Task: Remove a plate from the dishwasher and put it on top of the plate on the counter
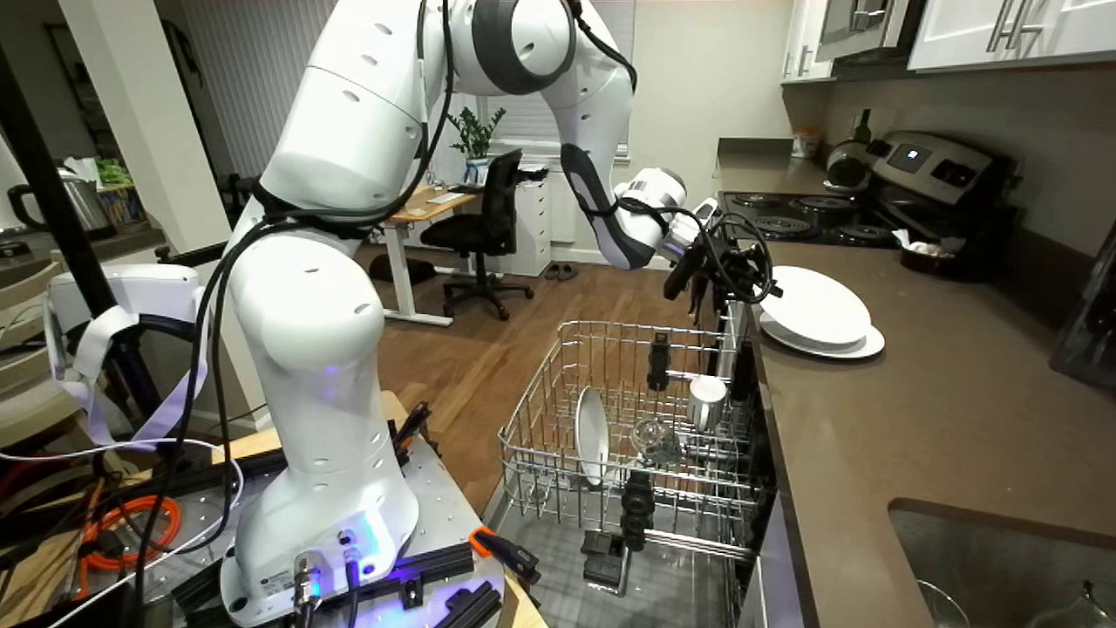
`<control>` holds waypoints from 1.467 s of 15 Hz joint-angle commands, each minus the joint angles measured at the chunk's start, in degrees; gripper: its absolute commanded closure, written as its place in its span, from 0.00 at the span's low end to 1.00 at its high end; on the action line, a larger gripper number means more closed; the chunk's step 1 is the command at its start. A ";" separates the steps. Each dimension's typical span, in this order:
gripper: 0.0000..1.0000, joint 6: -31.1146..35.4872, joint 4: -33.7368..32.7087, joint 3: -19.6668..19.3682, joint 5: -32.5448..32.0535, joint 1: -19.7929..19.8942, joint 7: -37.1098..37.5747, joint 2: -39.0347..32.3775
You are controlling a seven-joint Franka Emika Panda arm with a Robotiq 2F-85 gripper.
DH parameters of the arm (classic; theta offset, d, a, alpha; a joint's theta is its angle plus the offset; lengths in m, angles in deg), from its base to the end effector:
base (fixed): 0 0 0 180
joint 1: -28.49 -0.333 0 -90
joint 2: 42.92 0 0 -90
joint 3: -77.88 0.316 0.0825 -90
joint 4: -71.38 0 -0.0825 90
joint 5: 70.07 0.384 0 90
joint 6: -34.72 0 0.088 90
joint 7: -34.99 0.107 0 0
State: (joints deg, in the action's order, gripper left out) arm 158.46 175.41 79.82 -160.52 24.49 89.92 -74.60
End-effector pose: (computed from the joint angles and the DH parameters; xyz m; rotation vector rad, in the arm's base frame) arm 0.6568 0.0262 0.2461 2.0075 0.2873 0.5135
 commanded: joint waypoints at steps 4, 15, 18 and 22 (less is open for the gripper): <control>0.92 3.00 -4.66 0.31 2.39 2.29 -4.94 -3.04; 0.70 4.05 -7.35 -0.14 5.93 2.43 -8.79 -4.63; 0.54 4.32 -7.40 -0.31 6.72 2.64 -9.25 -4.65; 0.25 5.50 -7.38 -0.37 8.47 3.37 -10.73 -4.62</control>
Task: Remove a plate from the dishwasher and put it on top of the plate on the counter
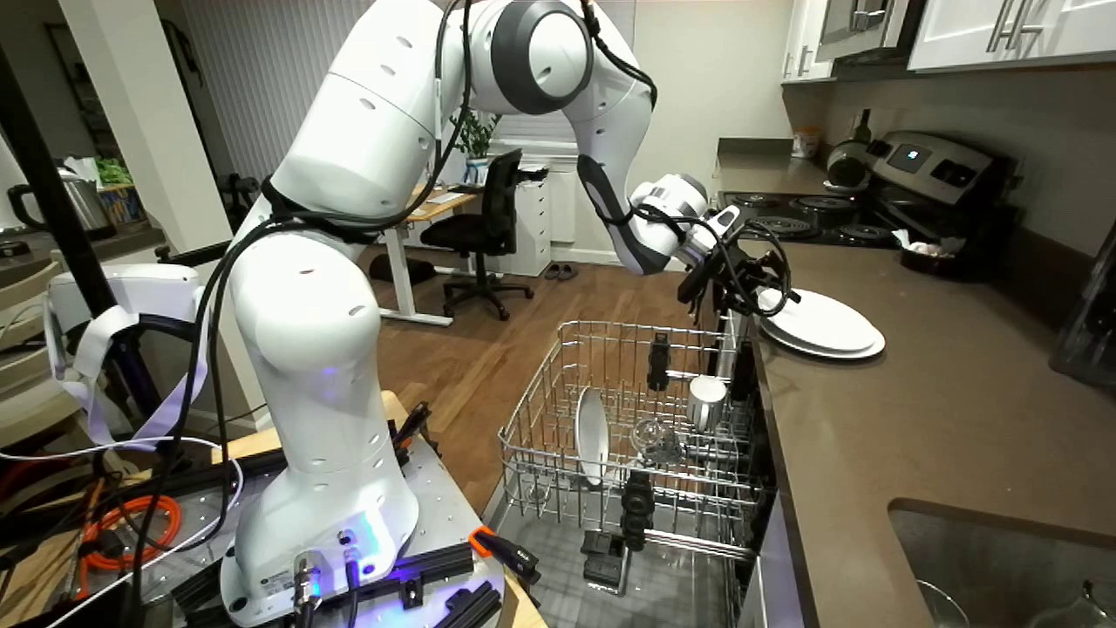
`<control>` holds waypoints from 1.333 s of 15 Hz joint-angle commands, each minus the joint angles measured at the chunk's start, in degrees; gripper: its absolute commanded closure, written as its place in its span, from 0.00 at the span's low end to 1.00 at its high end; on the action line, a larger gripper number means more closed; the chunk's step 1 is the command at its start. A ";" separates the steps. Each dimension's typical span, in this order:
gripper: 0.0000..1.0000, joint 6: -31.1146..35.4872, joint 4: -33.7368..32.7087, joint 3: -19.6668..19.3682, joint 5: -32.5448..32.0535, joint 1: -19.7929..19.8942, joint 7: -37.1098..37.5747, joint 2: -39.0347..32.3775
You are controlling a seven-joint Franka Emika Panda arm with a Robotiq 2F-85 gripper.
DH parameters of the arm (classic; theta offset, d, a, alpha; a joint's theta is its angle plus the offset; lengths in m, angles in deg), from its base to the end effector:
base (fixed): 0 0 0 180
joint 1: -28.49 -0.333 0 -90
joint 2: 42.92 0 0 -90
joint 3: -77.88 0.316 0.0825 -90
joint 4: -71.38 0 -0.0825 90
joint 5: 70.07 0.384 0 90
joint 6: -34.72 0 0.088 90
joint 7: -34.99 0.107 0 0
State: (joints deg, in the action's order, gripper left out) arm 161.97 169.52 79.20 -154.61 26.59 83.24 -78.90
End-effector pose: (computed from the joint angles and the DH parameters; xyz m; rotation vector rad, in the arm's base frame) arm 0.6809 0.0048 0.2358 2.0892 0.2918 0.4430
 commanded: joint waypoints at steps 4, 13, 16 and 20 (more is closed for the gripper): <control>0.00 3.83 -2.12 0.22 6.14 2.25 -7.76 -0.23; 0.00 5.20 -2.79 -1.12 11.45 1.92 -12.35 -0.01; 0.00 5.15 -2.74 -1.33 12.21 1.78 -12.73 0.35; 0.00 5.34 -2.71 -1.33 12.73 1.97 -13.09 0.43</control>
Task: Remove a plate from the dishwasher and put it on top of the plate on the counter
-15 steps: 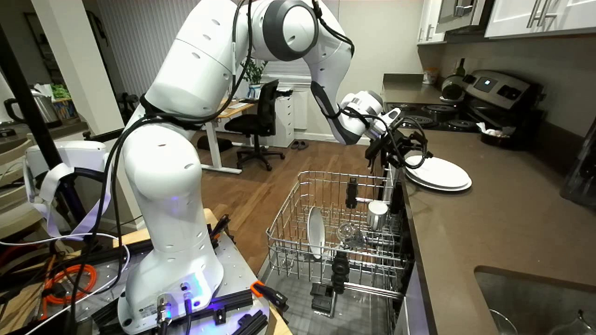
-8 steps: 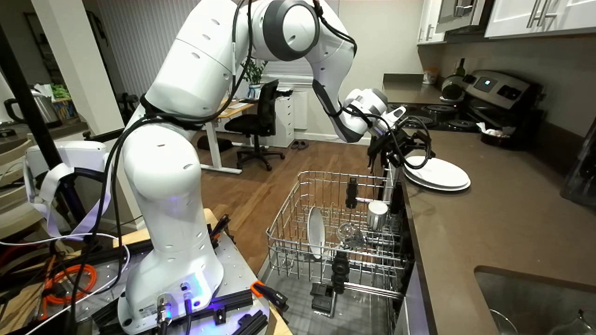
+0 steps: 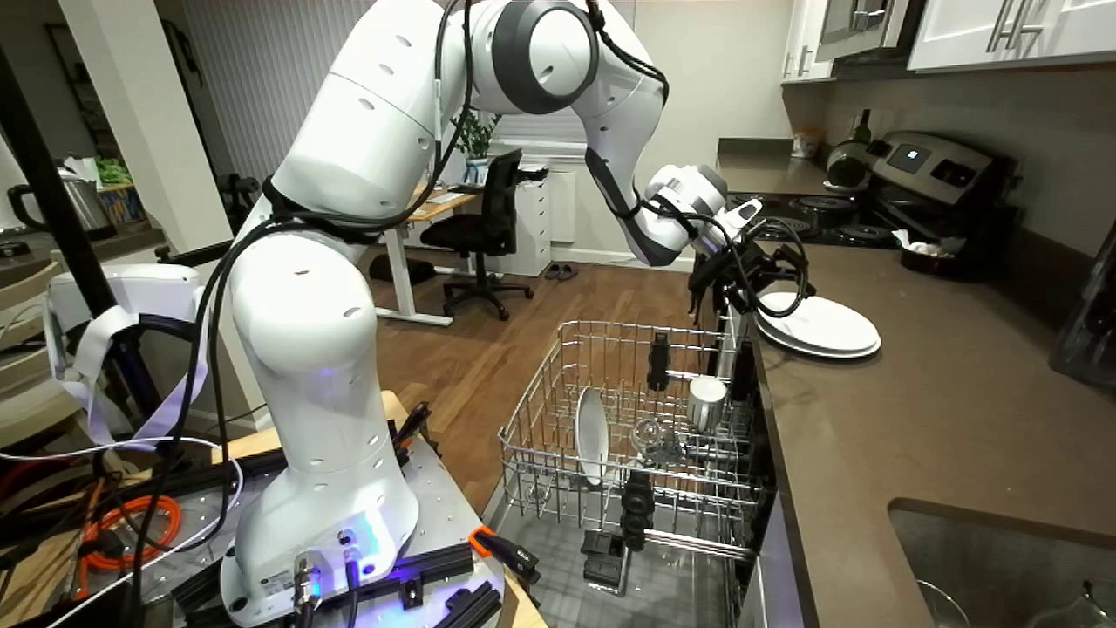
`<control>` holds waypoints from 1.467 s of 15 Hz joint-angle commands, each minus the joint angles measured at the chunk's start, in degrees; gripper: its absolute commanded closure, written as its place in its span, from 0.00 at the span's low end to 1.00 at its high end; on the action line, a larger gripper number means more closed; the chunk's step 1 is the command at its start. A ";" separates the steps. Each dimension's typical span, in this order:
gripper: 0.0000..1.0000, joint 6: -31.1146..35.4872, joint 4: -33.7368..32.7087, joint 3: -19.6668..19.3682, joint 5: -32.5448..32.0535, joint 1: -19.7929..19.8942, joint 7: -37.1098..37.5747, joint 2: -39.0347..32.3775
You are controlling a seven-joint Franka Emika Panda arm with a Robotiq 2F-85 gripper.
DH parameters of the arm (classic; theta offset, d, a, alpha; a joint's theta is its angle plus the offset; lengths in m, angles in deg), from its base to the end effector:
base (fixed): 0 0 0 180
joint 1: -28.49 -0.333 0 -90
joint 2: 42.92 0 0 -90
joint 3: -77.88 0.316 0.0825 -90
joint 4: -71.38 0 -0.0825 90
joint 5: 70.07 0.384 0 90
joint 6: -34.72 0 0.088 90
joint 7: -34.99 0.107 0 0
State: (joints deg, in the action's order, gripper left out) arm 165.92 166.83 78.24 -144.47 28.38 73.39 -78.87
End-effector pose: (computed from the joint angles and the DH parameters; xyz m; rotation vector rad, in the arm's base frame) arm 0.6936 -0.0166 0.2533 2.2080 0.2941 0.3742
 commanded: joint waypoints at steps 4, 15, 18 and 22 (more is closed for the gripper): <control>0.00 1.86 0.12 -0.27 5.05 0.56 -5.41 0.71; 0.00 6.33 0.27 -1.92 17.74 0.91 -14.93 1.58; 0.00 5.49 -0.35 -3.65 17.70 -0.28 -14.29 1.01; 0.00 5.45 -0.50 -4.52 17.73 -0.54 -14.44 0.79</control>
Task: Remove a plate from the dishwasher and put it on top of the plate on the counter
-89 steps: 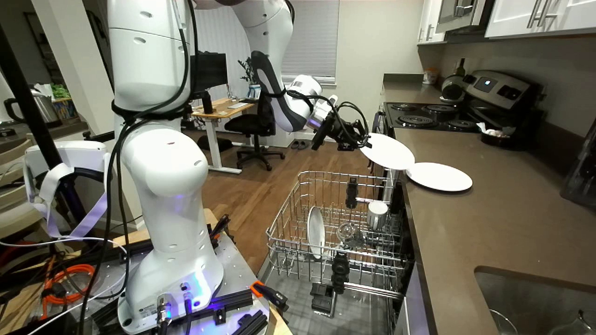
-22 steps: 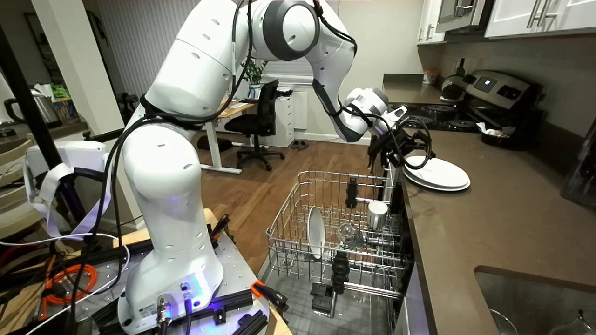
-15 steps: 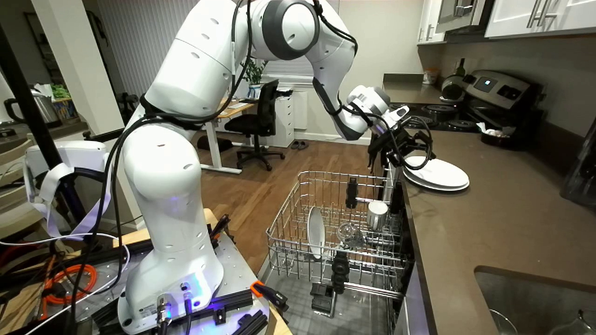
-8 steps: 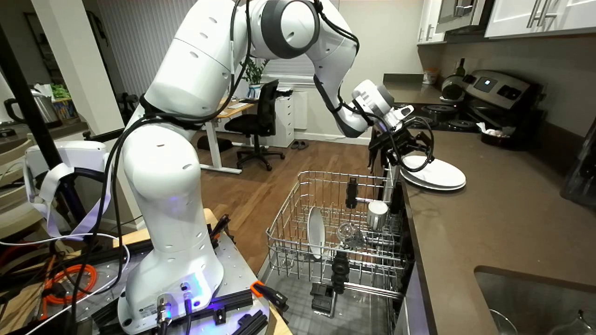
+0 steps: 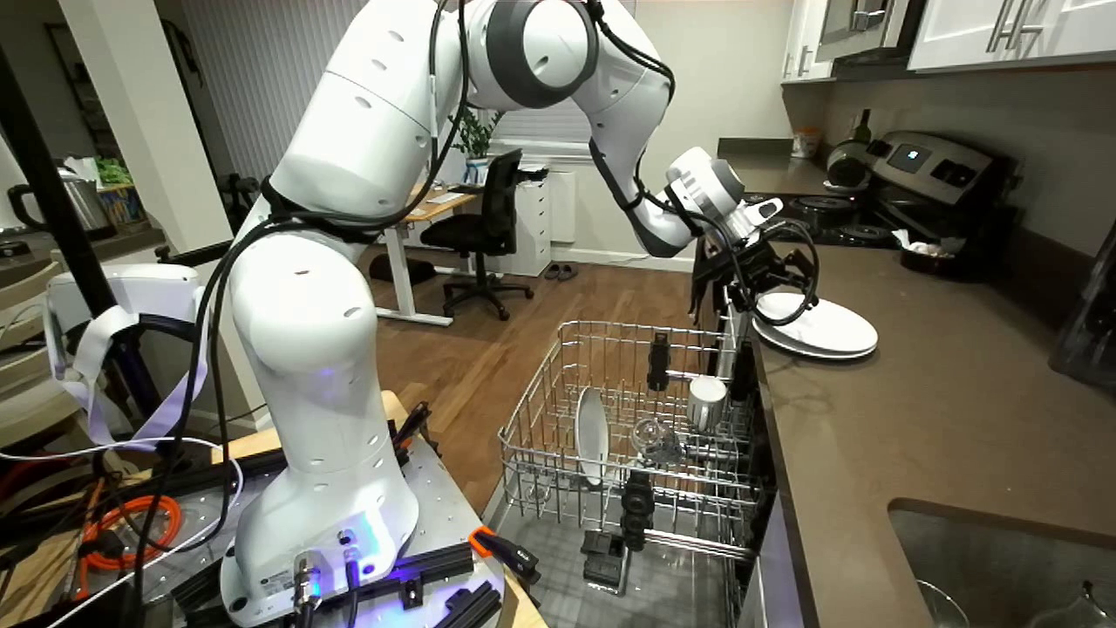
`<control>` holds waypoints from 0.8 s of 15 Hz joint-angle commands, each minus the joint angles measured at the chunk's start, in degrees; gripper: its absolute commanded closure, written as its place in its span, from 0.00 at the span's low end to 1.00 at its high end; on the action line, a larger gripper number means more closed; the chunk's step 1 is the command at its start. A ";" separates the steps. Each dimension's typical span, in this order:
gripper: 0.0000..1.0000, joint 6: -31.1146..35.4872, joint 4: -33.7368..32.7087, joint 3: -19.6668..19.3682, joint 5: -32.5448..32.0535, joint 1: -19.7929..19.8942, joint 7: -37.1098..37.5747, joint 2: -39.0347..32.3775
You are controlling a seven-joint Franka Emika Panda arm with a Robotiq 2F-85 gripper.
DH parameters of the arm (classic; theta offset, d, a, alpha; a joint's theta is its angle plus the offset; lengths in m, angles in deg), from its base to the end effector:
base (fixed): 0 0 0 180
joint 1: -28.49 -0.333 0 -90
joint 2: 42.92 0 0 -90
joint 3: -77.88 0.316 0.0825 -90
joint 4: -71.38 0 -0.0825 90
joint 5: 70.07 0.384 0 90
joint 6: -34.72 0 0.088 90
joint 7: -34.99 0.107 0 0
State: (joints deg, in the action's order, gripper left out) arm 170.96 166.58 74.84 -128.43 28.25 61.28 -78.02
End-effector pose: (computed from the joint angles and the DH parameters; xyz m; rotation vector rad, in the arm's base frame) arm 0.6963 -0.0383 0.2659 2.3865 0.2869 0.3009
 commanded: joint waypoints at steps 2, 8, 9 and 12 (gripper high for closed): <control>0.00 0.78 -0.07 -0.78 2.56 0.02 -3.15 0.15; 0.00 1.31 -0.16 -0.78 6.73 0.66 -5.72 0.53; 0.00 1.31 -0.23 -0.96 7.48 0.59 -6.10 0.54; 0.00 2.22 -0.02 -1.12 9.78 0.76 -7.22 0.96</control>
State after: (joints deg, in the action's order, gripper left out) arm 171.35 166.16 73.84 -122.07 28.40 57.63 -77.98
